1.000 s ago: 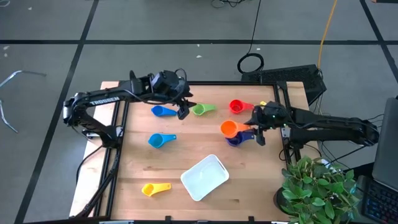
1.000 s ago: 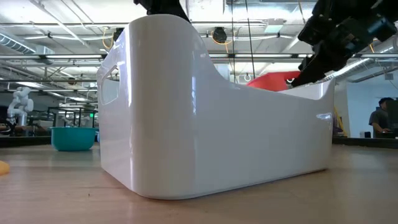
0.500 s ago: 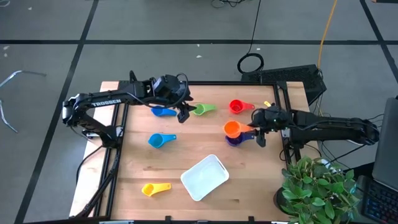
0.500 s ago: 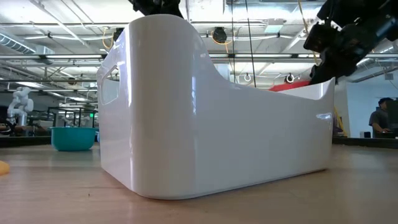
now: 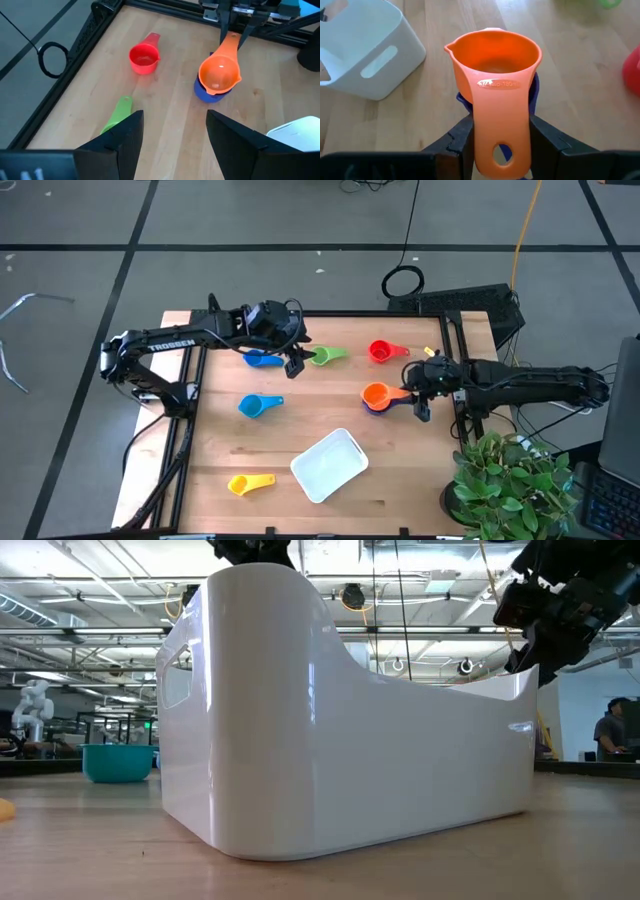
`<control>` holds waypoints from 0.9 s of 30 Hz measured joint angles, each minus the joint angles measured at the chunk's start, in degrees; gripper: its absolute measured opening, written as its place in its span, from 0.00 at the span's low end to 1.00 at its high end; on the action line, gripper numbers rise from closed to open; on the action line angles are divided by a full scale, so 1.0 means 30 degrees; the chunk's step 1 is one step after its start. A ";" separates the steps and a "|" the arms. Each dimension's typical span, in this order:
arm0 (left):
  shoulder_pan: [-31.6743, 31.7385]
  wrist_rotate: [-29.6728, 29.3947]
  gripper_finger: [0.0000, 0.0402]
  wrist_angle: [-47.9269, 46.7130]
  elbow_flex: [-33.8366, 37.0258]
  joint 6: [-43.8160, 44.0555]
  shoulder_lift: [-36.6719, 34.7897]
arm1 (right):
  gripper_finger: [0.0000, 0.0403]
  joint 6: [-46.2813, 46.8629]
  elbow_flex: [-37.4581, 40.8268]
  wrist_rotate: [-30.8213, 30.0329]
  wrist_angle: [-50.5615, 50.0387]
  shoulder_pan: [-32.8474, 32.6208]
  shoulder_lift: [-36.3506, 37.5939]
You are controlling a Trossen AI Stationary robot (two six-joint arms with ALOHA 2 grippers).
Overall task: Nest measuring cups in basket
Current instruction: Stack the orange measuring cup on top of the purple measuring cup
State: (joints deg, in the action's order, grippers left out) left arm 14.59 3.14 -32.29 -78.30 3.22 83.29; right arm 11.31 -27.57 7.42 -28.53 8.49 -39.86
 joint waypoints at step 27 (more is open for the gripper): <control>-0.0007 0.0000 0.54 -0.0080 -0.0015 0.0044 0.0000 | 0.60 -0.1353 0.0138 0.0568 0.0871 0.0007 -0.3553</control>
State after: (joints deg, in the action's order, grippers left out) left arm 14.57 3.14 -32.53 -78.35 3.36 83.29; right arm 7.25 -27.16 9.13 -25.92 8.51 -50.52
